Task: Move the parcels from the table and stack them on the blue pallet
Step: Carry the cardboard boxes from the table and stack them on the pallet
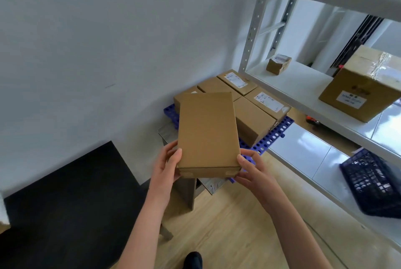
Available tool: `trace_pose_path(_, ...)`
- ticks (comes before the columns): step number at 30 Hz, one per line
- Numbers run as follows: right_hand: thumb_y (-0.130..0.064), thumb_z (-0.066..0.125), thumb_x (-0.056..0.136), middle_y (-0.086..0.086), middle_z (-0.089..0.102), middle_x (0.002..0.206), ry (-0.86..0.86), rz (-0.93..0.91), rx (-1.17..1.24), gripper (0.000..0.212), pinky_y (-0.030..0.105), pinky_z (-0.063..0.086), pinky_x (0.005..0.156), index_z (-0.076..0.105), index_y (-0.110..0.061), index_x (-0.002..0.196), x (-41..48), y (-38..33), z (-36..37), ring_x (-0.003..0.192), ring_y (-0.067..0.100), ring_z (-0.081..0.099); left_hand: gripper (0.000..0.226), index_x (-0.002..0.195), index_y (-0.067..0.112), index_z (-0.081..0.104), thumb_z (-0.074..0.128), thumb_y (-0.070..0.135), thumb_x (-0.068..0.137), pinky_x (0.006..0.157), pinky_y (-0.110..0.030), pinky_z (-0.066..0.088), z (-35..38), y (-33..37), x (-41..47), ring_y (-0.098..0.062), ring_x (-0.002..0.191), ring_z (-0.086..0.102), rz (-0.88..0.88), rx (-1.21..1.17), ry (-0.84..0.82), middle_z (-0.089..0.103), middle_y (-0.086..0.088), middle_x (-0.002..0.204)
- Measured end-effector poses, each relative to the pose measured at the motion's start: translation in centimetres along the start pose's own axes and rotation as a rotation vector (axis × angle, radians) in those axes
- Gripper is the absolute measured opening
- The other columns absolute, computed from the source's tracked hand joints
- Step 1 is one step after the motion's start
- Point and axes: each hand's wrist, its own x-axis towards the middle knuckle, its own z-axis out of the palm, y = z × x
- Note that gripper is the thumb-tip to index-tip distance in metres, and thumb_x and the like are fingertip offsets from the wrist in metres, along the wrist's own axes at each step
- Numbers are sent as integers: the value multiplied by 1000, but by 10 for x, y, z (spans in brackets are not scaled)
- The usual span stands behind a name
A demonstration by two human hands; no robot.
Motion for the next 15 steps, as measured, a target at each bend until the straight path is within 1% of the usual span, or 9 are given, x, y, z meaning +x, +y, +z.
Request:
trace_pose_path(3,-55,65,69,-4,74,97,14,13,-20,55,37,54,90,58,-26,114,16,-1,2,96,26,69,48,118,36,53,55,53,72,77,-37,55,1,-3,19,-21,106,56,-36,21,-4,54,2,117)
trace_pose_path(4,-57,65,67,-4,73,97,19,22,-28,56,35,55,88,59,-26,114,21,0,1,94,24,70,48,117,37,53,55,53,71,76,-37,55,1,-4,24,-21,105,56,-53,24,-3,53,1,117)
trace_pose_path(6,-60,64,65,-4,71,99,27,39,-36,58,37,56,85,60,-27,112,32,1,-2,92,23,70,48,115,41,51,57,54,70,70,-30,55,4,-9,33,-17,103,56,-89,19,-8,54,4,115)
trace_pose_path(8,-63,62,64,-2,69,102,24,52,-44,60,44,53,85,61,-26,111,43,1,-8,90,26,69,52,118,44,50,59,55,68,63,-22,54,9,-13,41,-18,101,59,-128,11,-16,55,5,114)
trace_pose_path(9,-63,61,64,-2,68,103,21,60,-49,60,44,54,84,61,-27,111,49,0,-12,88,25,69,56,121,43,49,60,56,67,62,-21,54,12,-16,46,-19,100,60,-145,15,-17,56,4,114)
trace_pose_path(10,-64,59,66,-2,67,104,16,72,-57,59,39,56,81,61,-28,112,56,-1,-17,87,23,69,61,124,43,48,61,57,66,61,-21,54,15,-18,51,-21,100,61,-163,23,-17,57,3,114)
trace_pose_path(12,-63,53,75,-2,65,108,-8,104,-86,49,28,54,78,60,-32,111,73,-3,-28,88,20,70,70,128,42,46,64,58,63,64,-27,56,24,-23,63,-24,100,63,-202,24,-13,59,1,115)
trace_pose_path(14,-59,48,85,-2,62,111,-31,137,-128,36,23,53,75,60,-36,110,93,-6,-42,91,18,68,71,127,43,46,68,54,61,73,-39,58,35,-29,75,-26,98,64,-248,-5,1,60,-1,115)
trace_pose_path(15,-57,47,88,-3,61,110,-47,153,-152,33,21,53,71,60,-36,109,103,-7,-49,89,17,68,69,126,44,47,69,52,61,78,-44,58,40,-33,81,-28,98,64,-268,-20,12,60,-2,116)
